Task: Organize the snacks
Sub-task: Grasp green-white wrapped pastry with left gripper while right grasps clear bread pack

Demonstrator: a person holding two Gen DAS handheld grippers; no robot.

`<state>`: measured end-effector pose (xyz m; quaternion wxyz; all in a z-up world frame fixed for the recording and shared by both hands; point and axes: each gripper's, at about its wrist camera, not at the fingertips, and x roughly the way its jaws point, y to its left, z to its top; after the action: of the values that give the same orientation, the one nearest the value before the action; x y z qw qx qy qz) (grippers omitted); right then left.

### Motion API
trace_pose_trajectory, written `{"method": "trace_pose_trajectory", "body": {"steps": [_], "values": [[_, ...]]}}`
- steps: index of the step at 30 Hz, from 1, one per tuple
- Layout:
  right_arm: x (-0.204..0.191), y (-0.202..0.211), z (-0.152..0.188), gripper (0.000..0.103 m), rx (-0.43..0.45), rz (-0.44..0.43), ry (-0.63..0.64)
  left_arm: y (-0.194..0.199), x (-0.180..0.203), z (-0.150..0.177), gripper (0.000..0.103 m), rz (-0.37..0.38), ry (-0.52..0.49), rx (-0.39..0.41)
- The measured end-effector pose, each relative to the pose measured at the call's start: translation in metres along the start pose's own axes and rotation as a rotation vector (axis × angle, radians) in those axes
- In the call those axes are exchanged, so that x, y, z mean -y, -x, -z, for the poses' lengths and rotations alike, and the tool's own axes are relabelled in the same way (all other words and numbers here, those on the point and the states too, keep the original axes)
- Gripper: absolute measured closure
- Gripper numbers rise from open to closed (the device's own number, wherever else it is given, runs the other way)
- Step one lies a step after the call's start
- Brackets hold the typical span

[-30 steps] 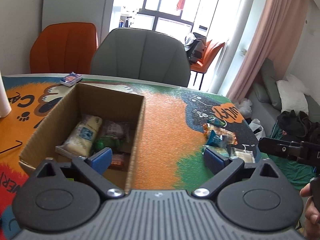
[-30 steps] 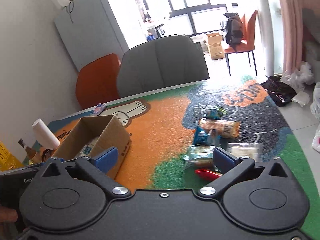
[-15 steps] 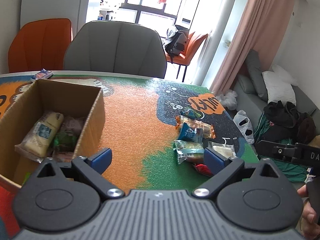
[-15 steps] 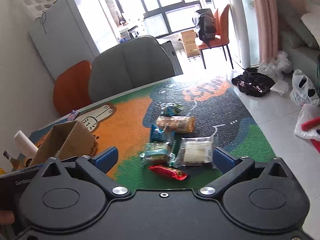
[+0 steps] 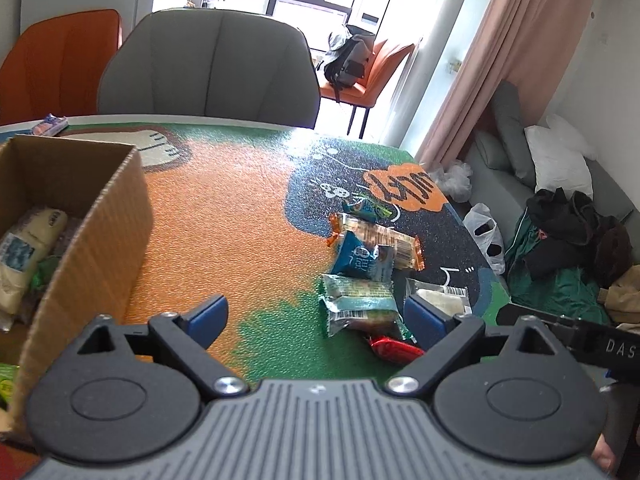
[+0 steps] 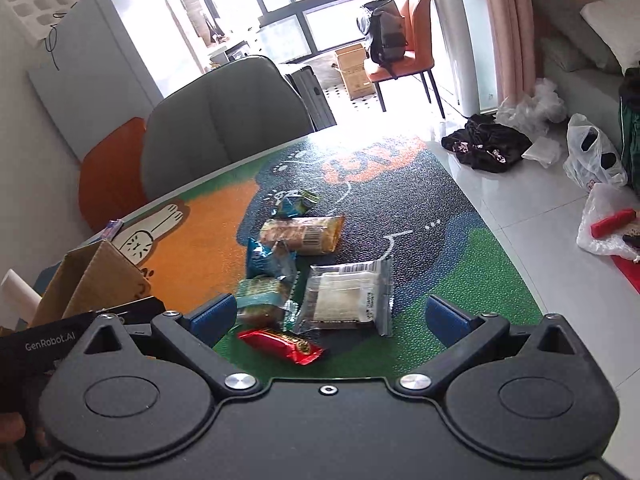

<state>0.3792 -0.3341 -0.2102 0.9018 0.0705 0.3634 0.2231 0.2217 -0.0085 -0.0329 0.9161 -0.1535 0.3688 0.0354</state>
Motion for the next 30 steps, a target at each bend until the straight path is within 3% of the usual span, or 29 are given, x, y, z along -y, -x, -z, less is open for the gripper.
{"method": "trace_pose_trajectory", "body": {"steps": [15, 25, 26, 28, 30], "values": [[0.026, -0.029, -0.007, 0.006, -0.027, -0.006, -0.051, -0.062, 0.025, 0.000, 0.019, 0.005, -0.039, -0.061], [0.032, -0.045, -0.009, 0.006, -0.043, -0.002, -0.074, -0.089, 0.036, 0.006, 0.022, -0.040, -0.096, -0.077], [0.031, -0.046, -0.009, 0.006, -0.045, -0.001, -0.074, -0.089, 0.038, 0.007, 0.024, -0.049, -0.111, -0.076], [0.030, -0.049, -0.009, 0.006, -0.049, 0.001, -0.073, -0.088, 0.037, 0.007, 0.039, -0.054, -0.125, -0.074], [0.026, -0.051, -0.009, 0.006, -0.053, 0.001, -0.064, -0.085, 0.031, 0.005, 0.046, -0.049, -0.116, -0.074]]}}
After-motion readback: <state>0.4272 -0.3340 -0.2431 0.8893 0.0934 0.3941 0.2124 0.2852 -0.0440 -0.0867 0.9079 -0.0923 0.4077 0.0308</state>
